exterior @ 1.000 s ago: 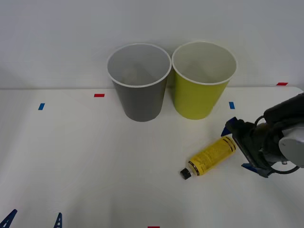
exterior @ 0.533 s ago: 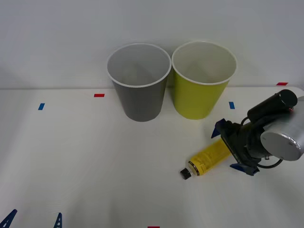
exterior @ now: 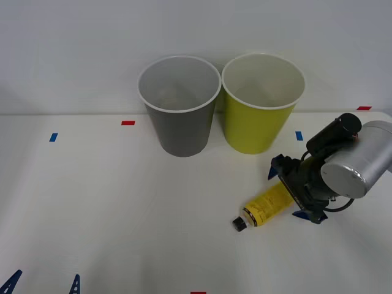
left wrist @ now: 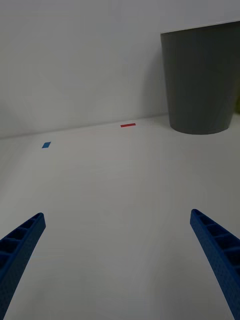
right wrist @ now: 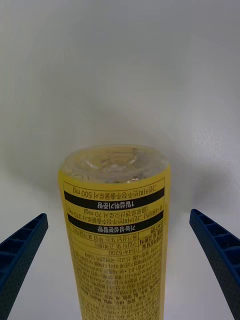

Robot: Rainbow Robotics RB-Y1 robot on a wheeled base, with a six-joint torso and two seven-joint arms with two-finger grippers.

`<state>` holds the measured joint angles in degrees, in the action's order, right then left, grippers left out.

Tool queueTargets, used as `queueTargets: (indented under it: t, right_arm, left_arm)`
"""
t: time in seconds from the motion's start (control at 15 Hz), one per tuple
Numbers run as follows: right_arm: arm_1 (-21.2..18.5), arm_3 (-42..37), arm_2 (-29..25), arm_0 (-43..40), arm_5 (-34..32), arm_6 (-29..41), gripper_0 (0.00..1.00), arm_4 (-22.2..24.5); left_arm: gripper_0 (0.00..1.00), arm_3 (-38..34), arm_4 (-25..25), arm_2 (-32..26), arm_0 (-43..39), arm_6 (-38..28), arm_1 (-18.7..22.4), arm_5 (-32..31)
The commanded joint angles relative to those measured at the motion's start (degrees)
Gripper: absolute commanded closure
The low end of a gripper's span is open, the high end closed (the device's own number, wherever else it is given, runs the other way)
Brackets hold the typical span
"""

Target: Put cans in the gray bin and PET bottles in the light green bin.

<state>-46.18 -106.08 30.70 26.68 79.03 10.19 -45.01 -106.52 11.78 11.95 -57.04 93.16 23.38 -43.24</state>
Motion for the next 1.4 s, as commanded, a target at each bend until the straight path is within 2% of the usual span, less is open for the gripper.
queueTargets:
  t: [0.07,0.93,1.0,1.07,1.13,1.4]
  right_arm:
    - [0.21,1.93,1.02,1.54,-0.01,-0.17,0.02,-0.16]
    - [0.21,1.93,2.87,1.54,1.31,-0.7,0.02,1.24]
    - [0.21,2.01,2.87,1.54,1.31,-0.7,0.32,1.24]
    - [0.3,1.93,2.87,1.54,1.31,-0.61,0.92,1.42]
    - [0.3,1.93,2.87,1.54,1.31,-0.61,1.0,1.59]
    - [0.3,2.01,2.78,1.54,1.31,-0.44,1.0,1.77]
  left_arm:
    - [0.0,0.0,0.0,0.0,0.0,0.0,0.0,0.0]
    - [0.0,0.0,0.0,0.0,0.0,0.0,0.0,0.0]
    - [0.0,0.0,0.0,0.0,0.0,0.0,0.0,0.0]
    - [0.0,0.0,0.0,0.0,0.0,0.0,0.0,0.0]
    - [0.0,0.0,0.0,0.0,0.0,0.0,0.0,0.0]
    - [0.0,0.0,0.0,0.0,0.0,0.0,0.0,0.0]
